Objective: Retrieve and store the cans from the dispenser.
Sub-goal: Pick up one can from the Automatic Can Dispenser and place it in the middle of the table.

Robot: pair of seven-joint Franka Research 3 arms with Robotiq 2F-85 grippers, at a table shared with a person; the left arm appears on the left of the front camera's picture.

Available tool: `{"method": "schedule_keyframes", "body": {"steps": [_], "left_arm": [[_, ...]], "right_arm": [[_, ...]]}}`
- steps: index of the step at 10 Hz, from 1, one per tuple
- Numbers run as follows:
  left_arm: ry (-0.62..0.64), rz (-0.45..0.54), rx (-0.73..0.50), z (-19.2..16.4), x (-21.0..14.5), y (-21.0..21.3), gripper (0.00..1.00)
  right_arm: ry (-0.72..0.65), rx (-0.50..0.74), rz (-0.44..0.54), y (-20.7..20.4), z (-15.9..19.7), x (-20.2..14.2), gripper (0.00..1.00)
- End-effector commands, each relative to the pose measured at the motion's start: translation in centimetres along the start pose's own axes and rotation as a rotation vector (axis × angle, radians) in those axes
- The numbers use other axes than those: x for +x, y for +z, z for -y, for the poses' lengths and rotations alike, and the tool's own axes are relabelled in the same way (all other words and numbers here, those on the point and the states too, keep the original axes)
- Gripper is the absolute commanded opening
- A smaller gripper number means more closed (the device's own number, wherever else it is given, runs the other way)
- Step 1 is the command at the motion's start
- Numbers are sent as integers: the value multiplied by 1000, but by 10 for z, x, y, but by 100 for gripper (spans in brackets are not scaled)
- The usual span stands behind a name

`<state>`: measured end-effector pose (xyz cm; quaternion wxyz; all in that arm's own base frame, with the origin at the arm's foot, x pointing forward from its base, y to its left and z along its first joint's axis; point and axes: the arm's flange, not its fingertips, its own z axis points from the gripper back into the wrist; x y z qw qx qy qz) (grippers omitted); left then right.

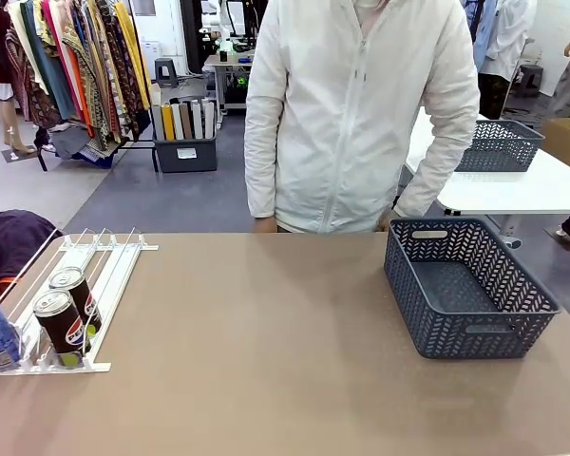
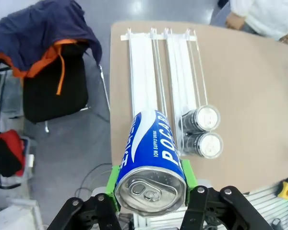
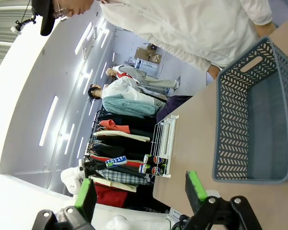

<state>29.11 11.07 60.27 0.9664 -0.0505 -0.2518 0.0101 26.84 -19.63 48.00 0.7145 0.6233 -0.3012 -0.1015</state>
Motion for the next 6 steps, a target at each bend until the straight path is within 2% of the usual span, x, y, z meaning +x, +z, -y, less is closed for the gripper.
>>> {"method": "schedule_keyframes", "body": {"steps": [1,5,6], "left_arm": [[-46,-29,37,15,4,4,0],[-41,-34,19,16,1,-3,0],[-8,-70,-20,31,12,-10,0]], "right_arm": [[10,18,12,0,-3,3,100],[10,18,12,0,-3,3,100],[10,18,12,0,-3,3,100]]}}
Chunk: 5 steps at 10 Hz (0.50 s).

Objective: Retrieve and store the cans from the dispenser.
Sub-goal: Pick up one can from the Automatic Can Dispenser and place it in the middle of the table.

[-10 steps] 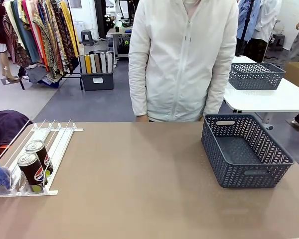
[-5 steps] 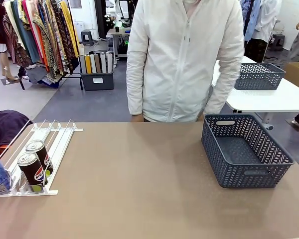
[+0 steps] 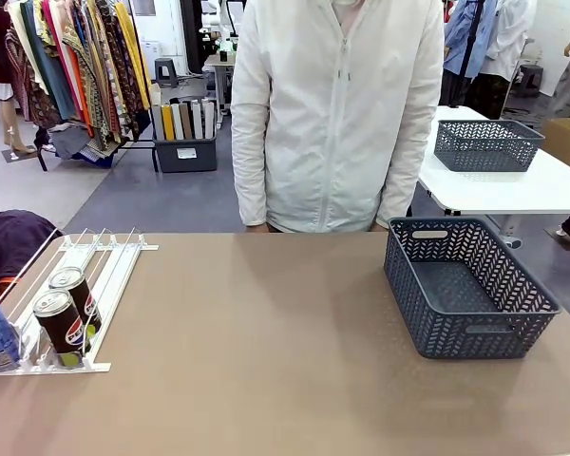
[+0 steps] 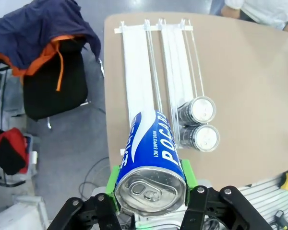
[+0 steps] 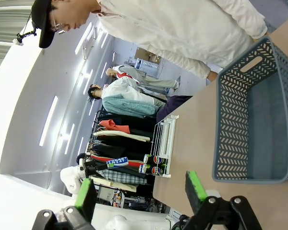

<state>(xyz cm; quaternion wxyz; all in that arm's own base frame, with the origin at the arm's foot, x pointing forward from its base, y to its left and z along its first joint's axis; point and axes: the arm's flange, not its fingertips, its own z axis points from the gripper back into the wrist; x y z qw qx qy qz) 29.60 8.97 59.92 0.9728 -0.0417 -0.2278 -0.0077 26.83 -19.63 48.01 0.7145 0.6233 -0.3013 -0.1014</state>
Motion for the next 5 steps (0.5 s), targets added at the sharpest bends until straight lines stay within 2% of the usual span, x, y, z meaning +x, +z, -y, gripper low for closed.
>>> {"method": "schedule_keyframes", "body": {"steps": [1,2,3,5], "left_arm": [[16,-10,-64,40,36,-3,0],[-86,5,-114,79,61,-5,0],[-142,0,-110,112,79,-12,0],[-353,-67,-118,235,116,-53,0]], "right_arm": [[10,18,12,0,-3,3,100],[10,18,12,0,-3,3,100],[10,18,12,0,-3,3,100],[10,18,12,0,-3,3,100]]}}
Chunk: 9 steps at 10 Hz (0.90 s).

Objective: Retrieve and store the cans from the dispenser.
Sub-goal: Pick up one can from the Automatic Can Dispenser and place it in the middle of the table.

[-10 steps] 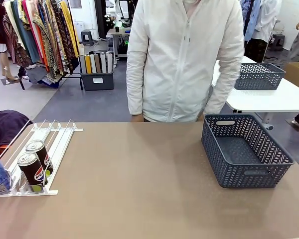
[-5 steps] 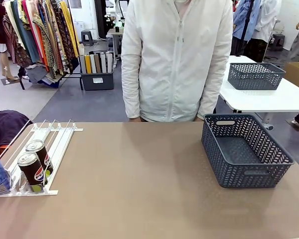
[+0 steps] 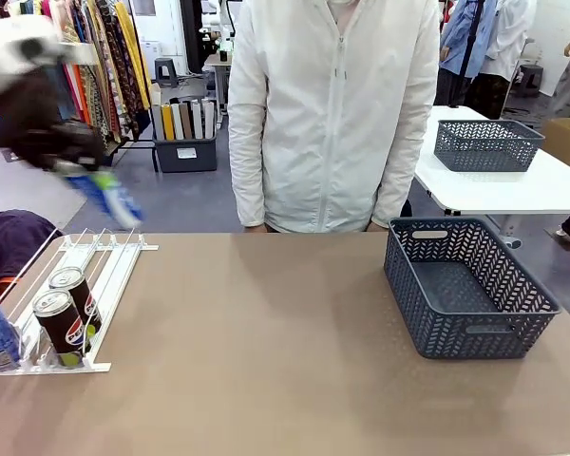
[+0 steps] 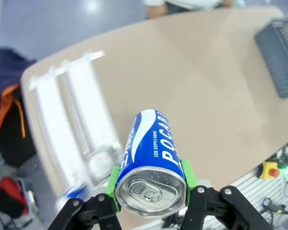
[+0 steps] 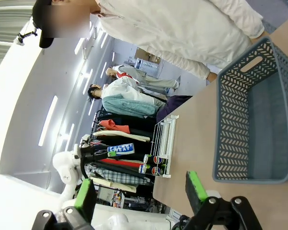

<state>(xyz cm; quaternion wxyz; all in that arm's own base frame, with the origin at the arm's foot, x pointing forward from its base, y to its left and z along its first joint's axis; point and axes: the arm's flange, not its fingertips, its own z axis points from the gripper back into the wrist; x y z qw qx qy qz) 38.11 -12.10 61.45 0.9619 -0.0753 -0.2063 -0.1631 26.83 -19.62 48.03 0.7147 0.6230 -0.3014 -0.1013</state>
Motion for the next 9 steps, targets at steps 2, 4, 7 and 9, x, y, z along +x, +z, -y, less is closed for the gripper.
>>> {"method": "schedule_keyframes", "body": {"steps": [2,4,7,9], "left_arm": [[-249,-130,-39,129,79,-79,0],[-304,-209,-65,213,83,-142,0],[-471,-326,34,277,35,-215,0],[-502,-317,-18,282,23,-243,0]], "right_arm": [[10,18,12,0,-3,3,100],[10,18,12,0,-3,3,100],[10,18,12,0,-3,3,100],[10,18,12,0,-3,3,100]]}}
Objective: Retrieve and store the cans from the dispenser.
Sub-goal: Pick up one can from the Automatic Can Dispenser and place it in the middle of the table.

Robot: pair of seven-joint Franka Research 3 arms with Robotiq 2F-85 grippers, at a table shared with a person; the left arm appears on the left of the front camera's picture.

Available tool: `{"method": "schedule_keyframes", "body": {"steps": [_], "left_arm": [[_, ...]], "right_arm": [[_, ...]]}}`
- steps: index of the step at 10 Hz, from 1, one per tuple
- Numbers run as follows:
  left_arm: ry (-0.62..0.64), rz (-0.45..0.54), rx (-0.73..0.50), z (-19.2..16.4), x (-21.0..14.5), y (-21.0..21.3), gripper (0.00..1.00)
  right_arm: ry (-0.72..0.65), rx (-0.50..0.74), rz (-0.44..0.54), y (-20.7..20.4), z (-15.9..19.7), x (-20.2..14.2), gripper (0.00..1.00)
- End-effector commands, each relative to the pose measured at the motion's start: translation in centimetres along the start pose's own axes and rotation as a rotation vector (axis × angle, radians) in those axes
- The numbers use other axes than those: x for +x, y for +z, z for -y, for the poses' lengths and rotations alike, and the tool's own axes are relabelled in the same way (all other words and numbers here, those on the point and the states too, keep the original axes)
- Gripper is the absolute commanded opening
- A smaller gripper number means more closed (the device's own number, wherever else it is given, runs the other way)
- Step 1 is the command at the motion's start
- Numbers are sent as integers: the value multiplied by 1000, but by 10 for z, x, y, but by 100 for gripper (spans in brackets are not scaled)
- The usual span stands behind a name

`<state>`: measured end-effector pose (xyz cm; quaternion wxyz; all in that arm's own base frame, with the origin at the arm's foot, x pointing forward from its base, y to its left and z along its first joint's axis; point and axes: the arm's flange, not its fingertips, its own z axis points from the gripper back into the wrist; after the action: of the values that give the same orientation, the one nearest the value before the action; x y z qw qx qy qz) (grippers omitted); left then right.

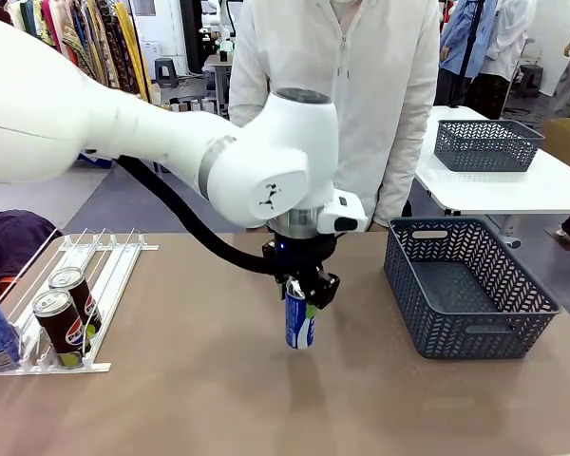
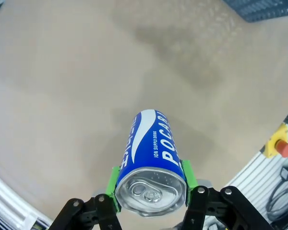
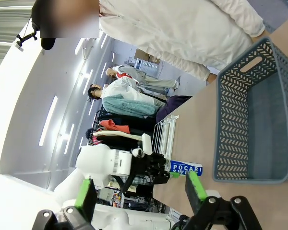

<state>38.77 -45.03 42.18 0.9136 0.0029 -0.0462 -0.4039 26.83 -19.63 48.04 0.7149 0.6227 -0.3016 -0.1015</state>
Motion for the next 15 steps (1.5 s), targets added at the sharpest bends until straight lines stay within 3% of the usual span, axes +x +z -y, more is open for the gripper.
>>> {"method": "schedule_keyframes", "body": {"steps": [1,5,6,7,8,12,15], "left_arm": [[-22,34,-5,-6,-2,-10,0],[-25,6,22,-7,1,-15,0],[-27,4,19,-6,1,-16,18],[-27,-1,16,-6,1,-16,76],[-30,-1,21,-6,2,-16,100],[-27,53,15,-10,-4,6,100],[-45,154,-89,-30,-38,82,100]], "right_arm": [[10,19,11,0,-3,3,100],[10,19,11,0,-3,3,100],[10,19,11,0,-3,3,100],[10,19,11,0,-3,3,100],[10,19,11,0,-3,3,100],[10,19,11,0,-3,3,100],[10,19,11,0,-3,3,100]]}}
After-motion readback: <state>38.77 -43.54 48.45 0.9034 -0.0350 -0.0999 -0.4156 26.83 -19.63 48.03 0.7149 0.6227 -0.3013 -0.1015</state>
